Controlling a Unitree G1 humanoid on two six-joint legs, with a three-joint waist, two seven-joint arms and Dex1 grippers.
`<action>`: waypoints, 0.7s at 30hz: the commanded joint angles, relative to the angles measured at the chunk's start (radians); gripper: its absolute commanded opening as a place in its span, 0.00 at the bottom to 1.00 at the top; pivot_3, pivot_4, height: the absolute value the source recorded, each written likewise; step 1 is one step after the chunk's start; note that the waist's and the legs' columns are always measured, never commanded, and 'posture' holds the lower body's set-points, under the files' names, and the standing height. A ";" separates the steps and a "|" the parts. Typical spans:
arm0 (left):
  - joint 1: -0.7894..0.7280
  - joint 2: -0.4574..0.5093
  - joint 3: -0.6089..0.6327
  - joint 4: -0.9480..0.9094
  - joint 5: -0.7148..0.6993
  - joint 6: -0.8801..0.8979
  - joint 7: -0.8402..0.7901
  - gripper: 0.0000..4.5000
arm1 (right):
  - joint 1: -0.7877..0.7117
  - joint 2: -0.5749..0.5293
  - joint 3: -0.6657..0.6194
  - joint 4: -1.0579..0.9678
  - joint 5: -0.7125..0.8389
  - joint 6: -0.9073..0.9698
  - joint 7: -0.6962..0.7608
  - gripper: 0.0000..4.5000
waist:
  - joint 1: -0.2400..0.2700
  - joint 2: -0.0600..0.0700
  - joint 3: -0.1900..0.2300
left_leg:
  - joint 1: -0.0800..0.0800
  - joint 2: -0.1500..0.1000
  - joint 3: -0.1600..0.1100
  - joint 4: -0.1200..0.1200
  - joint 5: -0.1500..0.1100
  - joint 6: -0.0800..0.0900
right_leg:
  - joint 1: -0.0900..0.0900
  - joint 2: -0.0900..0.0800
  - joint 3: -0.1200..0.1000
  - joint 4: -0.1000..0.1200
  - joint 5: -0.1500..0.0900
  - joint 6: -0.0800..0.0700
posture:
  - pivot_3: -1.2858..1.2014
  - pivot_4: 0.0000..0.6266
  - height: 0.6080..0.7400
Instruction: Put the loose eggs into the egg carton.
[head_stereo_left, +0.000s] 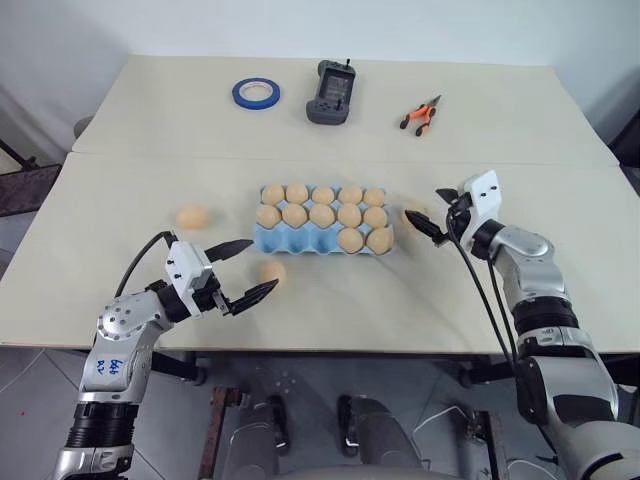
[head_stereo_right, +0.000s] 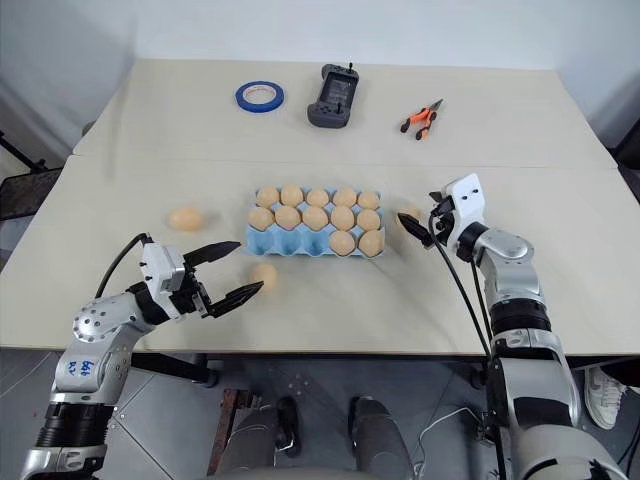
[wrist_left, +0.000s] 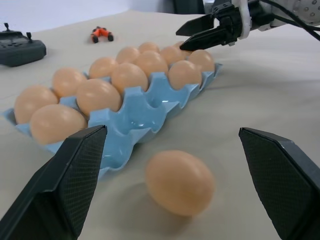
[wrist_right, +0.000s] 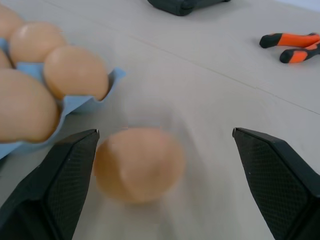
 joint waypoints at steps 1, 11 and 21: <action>0.024 0.003 0.026 -0.064 -0.019 0.001 0.020 1.00 | -0.033 0.010 0.006 0.068 -0.023 -0.054 0.004 1.00 | 0.000 0.000 0.000 | 0.000 0.000 0.000 0.000 0.000 0.000 | 0.000 0.000 0.000 0.000 0.000 0.000 | 0.52 0.24 1.00; 0.031 0.010 0.042 -0.048 -0.019 -0.011 0.028 1.00 | -0.018 -0.001 -0.029 0.014 0.000 -0.152 0.030 0.59 | 0.000 0.000 0.000 | 0.000 0.000 0.000 0.001 0.000 0.000 | 0.001 0.000 0.000 0.000 0.000 0.000 | 0.52 0.24 1.00; 0.038 0.026 0.094 0.040 -0.001 -0.040 0.032 1.00 | 0.076 0.089 0.096 -0.489 0.042 0.135 0.078 0.59 | -0.002 0.001 0.000 | 0.001 0.002 0.000 -0.002 0.000 -0.001 | -0.001 0.000 -0.001 0.002 0.001 0.002 | 0.52 0.24 1.00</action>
